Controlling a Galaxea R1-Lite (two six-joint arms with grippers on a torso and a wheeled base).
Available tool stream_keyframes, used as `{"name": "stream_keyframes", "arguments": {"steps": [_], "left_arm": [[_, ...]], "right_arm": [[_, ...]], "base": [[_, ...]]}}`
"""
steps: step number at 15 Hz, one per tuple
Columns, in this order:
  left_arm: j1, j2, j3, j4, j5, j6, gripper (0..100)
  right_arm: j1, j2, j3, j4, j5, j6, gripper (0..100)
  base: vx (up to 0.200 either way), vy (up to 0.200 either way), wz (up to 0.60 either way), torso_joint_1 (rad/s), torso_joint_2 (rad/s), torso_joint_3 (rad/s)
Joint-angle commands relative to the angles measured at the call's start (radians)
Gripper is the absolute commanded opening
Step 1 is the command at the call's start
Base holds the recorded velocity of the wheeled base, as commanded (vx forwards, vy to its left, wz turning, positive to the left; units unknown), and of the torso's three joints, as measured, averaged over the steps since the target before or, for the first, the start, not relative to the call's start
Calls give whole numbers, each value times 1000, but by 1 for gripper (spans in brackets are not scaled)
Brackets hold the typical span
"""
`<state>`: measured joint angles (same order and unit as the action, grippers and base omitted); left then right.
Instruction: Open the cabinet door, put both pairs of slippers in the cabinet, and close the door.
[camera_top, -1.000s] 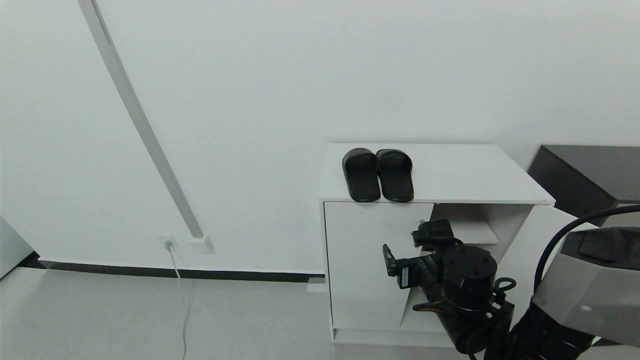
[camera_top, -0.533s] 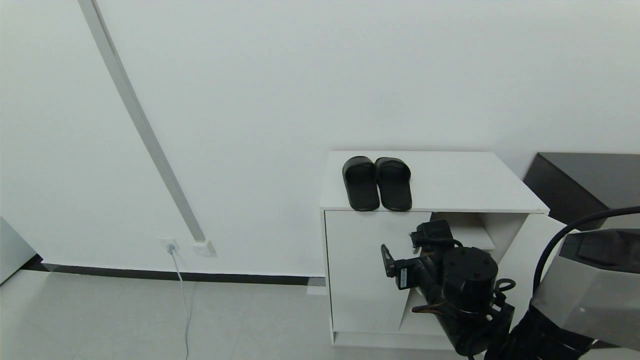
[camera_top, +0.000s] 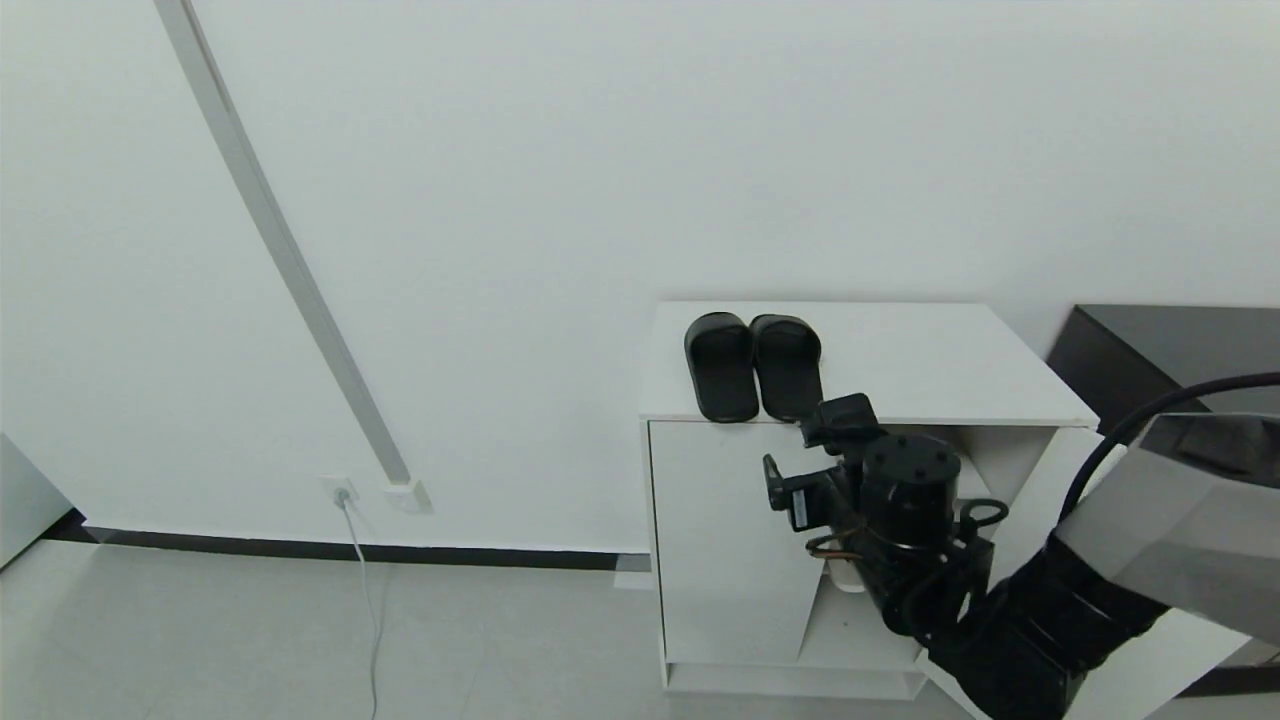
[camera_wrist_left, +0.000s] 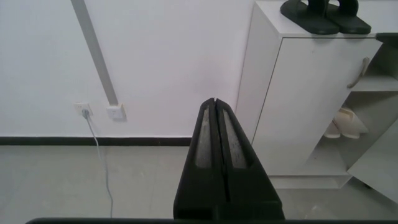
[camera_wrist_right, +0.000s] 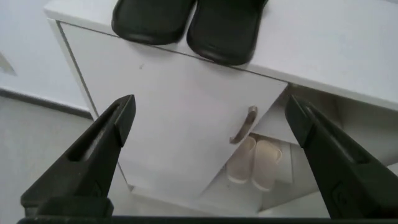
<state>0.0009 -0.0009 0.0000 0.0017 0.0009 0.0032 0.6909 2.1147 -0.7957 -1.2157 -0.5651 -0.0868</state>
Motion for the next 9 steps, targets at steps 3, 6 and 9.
{"name": "stream_keyframes", "arguments": {"steps": [3,6,9], "left_arm": [[1,1,0,0,1,-2,0],[1,1,-2,0,-1,-2,0],[1,1,-2,0,-4,0,0]], "right_arm": [[-11,-90,-283,374,1,136,100],[-11,-90,-365,553,4,233,100],[-8,-87,-365,570,34,263,100]], "base": [[0,0,0,0,0,0],[0,0,0,0,0,0],[67,0,0,1,-1,1]]}}
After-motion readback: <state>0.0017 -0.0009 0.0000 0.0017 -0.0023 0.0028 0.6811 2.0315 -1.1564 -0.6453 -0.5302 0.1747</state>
